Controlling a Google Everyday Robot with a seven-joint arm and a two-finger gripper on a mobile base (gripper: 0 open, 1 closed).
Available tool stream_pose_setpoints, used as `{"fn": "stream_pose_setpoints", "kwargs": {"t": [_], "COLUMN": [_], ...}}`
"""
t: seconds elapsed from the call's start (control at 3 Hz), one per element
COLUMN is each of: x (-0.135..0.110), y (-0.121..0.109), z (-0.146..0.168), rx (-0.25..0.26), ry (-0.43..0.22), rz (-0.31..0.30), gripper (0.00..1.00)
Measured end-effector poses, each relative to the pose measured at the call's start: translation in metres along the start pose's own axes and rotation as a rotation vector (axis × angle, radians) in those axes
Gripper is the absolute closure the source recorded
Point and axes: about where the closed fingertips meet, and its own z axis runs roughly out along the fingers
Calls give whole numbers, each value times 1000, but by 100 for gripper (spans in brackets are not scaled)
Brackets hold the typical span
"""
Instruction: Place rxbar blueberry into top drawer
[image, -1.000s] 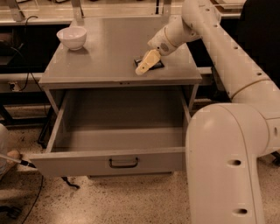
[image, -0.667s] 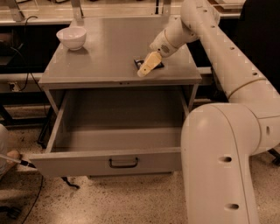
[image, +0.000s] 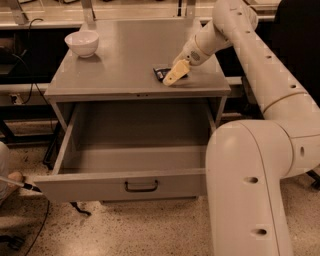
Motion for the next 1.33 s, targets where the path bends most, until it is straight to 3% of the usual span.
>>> {"fn": "stream_pose_setpoints", "kwargs": {"t": [0.67,1.0,1.33], "x": [4,3,3], "y": [-4,-3,-3], "z": [-6,-8,-8], "rx": [8,9,9], "ry": [-2,-5,-5], "rz": [15,13,13], "gripper": [91,100,100]}}
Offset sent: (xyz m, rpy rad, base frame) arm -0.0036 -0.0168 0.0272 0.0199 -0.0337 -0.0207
